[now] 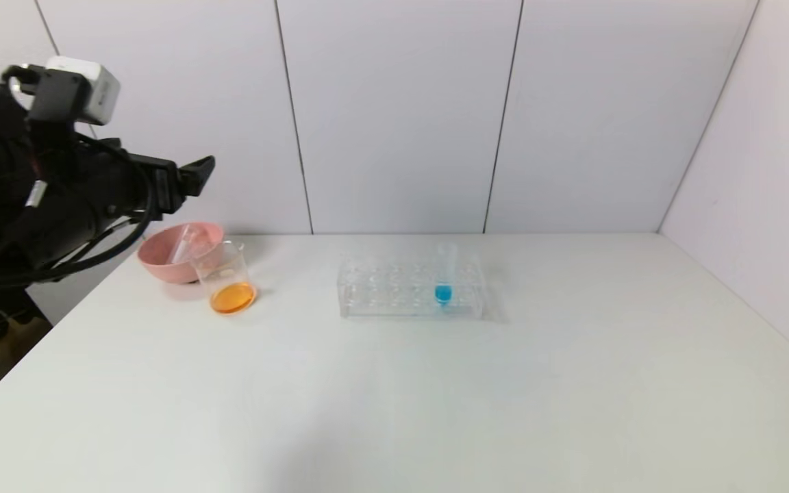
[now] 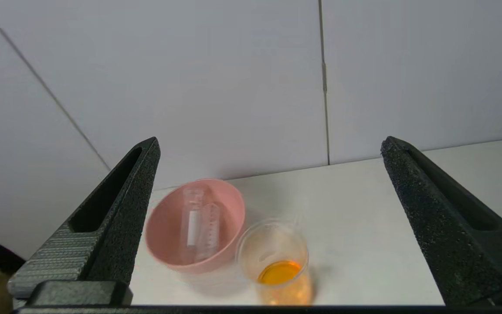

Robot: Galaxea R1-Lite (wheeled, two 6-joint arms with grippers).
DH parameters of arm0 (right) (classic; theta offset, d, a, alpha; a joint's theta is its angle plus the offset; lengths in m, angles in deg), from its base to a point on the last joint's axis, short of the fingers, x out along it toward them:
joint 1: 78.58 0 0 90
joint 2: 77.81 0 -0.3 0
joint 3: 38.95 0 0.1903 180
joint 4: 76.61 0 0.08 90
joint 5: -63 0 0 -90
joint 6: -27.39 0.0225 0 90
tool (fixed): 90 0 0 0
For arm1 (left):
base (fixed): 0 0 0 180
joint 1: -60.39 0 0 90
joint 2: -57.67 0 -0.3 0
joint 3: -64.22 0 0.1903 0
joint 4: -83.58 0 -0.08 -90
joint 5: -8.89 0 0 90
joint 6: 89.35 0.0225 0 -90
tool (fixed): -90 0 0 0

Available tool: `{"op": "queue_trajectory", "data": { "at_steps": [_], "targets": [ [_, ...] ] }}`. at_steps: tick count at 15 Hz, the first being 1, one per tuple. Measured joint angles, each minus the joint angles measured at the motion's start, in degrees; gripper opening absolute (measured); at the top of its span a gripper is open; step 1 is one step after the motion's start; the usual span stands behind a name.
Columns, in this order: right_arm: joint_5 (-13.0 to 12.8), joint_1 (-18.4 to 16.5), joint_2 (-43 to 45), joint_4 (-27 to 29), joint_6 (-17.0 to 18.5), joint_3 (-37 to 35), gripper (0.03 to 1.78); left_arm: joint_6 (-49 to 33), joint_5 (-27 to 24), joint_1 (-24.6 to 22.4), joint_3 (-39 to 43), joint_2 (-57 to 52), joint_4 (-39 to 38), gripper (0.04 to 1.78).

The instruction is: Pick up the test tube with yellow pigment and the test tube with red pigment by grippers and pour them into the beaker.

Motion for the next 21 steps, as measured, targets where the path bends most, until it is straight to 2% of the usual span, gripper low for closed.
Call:
{"op": "queue_trajectory", "data": {
  "at_steps": [8,13,17,21],
  "targets": [
    [0.0,0.0,0.01,0.0,0.0,0.0,1.71,2.82,4.89,-4.06,19.85,-36.02,4.63,1.76],
    [0.01,0.0,0.0,0.02,0.0,0.0,1.71,2.56,7.61,-5.18,24.14,-59.76,18.31,1.76],
    [-0.02,0.0,0.01,0.0,0.0,0.0,1.71,2.18,4.5,-8.25,28.88,-75.52,26.27,1.76],
    [0.0,0.0,0.0,0.0,0.0,0.0,1.71,0.85,-0.52,-9.37,39.97,-82.77,24.89,1.76]
  ]
}}
